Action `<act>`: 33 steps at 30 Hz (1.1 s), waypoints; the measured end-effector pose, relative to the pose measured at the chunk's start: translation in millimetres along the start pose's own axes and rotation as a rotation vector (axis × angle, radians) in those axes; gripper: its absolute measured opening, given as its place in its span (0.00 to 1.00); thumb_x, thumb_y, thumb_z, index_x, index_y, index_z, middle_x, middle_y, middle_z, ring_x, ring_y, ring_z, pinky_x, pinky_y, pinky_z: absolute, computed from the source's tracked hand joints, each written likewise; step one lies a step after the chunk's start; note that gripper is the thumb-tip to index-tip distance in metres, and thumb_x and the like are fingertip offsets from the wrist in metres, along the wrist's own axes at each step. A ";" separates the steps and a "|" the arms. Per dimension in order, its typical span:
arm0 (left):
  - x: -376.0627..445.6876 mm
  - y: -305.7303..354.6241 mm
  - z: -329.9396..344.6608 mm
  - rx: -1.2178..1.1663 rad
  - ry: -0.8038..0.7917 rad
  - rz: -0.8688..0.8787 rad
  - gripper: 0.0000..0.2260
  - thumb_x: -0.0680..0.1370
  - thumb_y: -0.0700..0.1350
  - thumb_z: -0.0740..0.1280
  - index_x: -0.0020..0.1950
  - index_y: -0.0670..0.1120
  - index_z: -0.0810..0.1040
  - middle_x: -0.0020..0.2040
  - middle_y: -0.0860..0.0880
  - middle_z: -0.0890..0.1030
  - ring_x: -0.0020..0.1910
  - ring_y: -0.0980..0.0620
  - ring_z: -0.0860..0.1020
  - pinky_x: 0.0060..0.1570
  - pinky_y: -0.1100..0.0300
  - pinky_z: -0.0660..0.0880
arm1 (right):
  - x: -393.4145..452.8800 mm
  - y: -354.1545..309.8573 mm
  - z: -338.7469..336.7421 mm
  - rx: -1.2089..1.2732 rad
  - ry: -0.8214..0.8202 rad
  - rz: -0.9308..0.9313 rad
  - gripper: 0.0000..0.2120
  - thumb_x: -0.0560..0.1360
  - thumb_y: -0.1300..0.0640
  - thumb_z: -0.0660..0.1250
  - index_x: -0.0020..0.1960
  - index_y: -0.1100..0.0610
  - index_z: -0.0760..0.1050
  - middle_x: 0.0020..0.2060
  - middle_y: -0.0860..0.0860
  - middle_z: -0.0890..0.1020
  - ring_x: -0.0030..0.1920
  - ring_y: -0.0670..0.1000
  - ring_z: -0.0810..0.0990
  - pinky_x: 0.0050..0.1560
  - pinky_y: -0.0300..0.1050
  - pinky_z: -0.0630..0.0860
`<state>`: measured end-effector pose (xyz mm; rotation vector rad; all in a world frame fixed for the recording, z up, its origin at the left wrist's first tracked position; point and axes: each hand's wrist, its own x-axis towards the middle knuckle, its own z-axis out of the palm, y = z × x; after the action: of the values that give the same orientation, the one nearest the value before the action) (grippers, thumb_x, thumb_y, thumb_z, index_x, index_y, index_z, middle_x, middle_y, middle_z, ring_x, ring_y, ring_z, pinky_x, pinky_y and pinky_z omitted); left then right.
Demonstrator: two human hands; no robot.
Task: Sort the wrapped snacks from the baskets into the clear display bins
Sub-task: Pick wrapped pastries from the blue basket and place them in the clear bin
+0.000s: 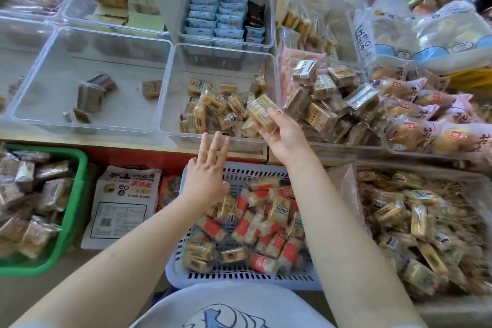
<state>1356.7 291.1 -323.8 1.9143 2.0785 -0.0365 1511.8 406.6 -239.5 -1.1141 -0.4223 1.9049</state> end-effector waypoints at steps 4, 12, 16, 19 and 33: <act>0.0 -1.0 -0.4 -0.003 -0.002 0.000 0.46 0.76 0.52 0.63 0.77 0.54 0.28 0.77 0.51 0.25 0.75 0.45 0.26 0.69 0.48 0.62 | 36.2 -1.6 28.5 -0.194 0.093 0.037 0.14 0.78 0.65 0.68 0.63 0.68 0.74 0.59 0.65 0.80 0.60 0.60 0.81 0.59 0.52 0.80; -0.2 -0.7 4.2 0.010 0.027 -0.003 0.45 0.77 0.52 0.63 0.78 0.52 0.29 0.77 0.50 0.26 0.76 0.44 0.27 0.69 0.48 0.62 | -9.7 10.2 -17.7 -0.602 0.366 -0.166 0.07 0.78 0.67 0.63 0.52 0.59 0.77 0.42 0.56 0.83 0.37 0.51 0.83 0.39 0.44 0.82; 0.6 6.5 11.0 0.028 0.051 -0.018 0.46 0.76 0.52 0.62 0.78 0.50 0.28 0.77 0.47 0.26 0.76 0.42 0.28 0.68 0.47 0.64 | -30.4 56.8 -95.9 -0.916 0.596 -0.050 0.05 0.78 0.60 0.63 0.46 0.53 0.76 0.45 0.55 0.84 0.37 0.52 0.80 0.38 0.48 0.77; 1.3 9.9 13.2 0.021 0.058 -0.035 0.46 0.75 0.51 0.62 0.78 0.50 0.28 0.77 0.47 0.26 0.76 0.41 0.28 0.67 0.47 0.64 | -26.1 94.2 -139.0 -1.202 0.622 0.146 0.07 0.80 0.51 0.64 0.54 0.54 0.75 0.55 0.54 0.79 0.48 0.56 0.78 0.45 0.48 0.75; 1.9 6.7 13.4 0.076 0.066 -0.014 0.49 0.75 0.55 0.66 0.78 0.49 0.29 0.78 0.45 0.28 0.77 0.40 0.31 0.63 0.49 0.68 | -18.1 128.5 -157.7 -1.135 0.489 0.281 0.17 0.76 0.54 0.70 0.62 0.53 0.69 0.57 0.53 0.79 0.51 0.54 0.81 0.43 0.48 0.79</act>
<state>1365.9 290.6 -335.7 1.9705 2.1620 -0.0563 1581.2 298.7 -398.4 -2.3959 -1.1706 1.4641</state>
